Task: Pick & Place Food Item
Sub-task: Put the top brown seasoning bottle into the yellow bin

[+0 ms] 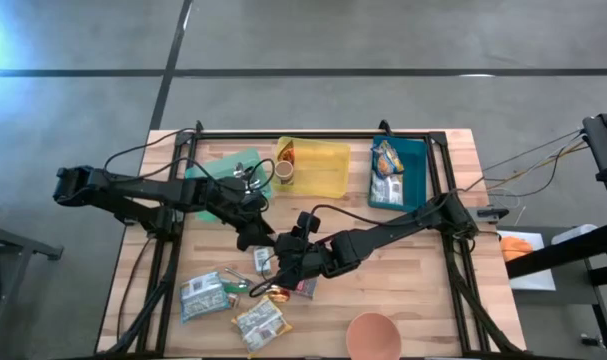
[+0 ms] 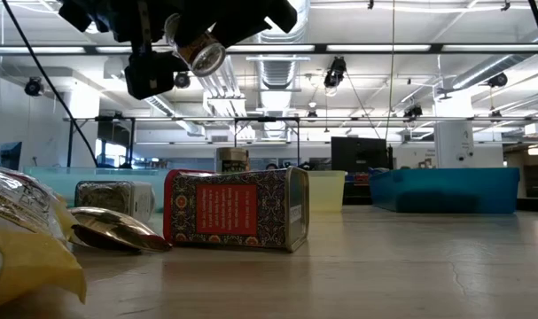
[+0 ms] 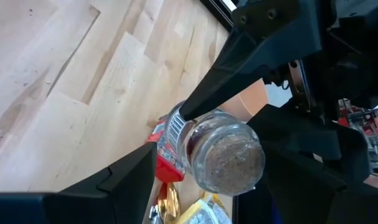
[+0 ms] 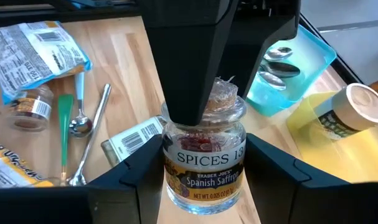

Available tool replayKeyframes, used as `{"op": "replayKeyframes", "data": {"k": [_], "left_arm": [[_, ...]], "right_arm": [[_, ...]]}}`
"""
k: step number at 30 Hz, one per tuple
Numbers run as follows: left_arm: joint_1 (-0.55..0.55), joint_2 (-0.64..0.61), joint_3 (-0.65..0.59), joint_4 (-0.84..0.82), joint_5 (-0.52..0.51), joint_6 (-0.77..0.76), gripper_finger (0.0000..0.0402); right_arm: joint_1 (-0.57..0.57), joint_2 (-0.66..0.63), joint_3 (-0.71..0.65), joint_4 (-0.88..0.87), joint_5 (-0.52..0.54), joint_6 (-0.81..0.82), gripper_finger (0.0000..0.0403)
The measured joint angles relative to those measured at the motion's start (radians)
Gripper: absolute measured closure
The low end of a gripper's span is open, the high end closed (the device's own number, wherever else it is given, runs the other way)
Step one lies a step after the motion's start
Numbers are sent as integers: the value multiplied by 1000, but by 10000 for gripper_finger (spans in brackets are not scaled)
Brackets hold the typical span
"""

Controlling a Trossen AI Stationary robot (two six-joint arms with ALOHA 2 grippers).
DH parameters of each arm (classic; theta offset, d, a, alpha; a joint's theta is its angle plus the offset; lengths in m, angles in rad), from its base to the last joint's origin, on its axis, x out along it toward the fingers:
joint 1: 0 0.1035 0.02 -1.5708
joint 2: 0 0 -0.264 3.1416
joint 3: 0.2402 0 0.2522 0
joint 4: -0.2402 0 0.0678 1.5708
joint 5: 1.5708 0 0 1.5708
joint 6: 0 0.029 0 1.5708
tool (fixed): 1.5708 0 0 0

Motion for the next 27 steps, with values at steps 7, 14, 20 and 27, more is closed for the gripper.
{"op": "replayKeyframes", "data": {"k": [7, 14, 20, 27], "left_arm": [[-5, 2, 0, -2, -32, 3, 119], [-10, 11, 1, -13, -97, 1, 119], [-10, 11, 4, -46, -128, 1, 119], [-10, 11, 5, -62, -135, 22, 183]], "right_arm": [[-2, 2, 0, 5, -1, -6, 223], [-19, 4, -2, 4, -11, -8, 224], [-30, 5, -2, 8, -12, -9, 224], [-41, 5, -2, 14, -22, -8, 224]]}}
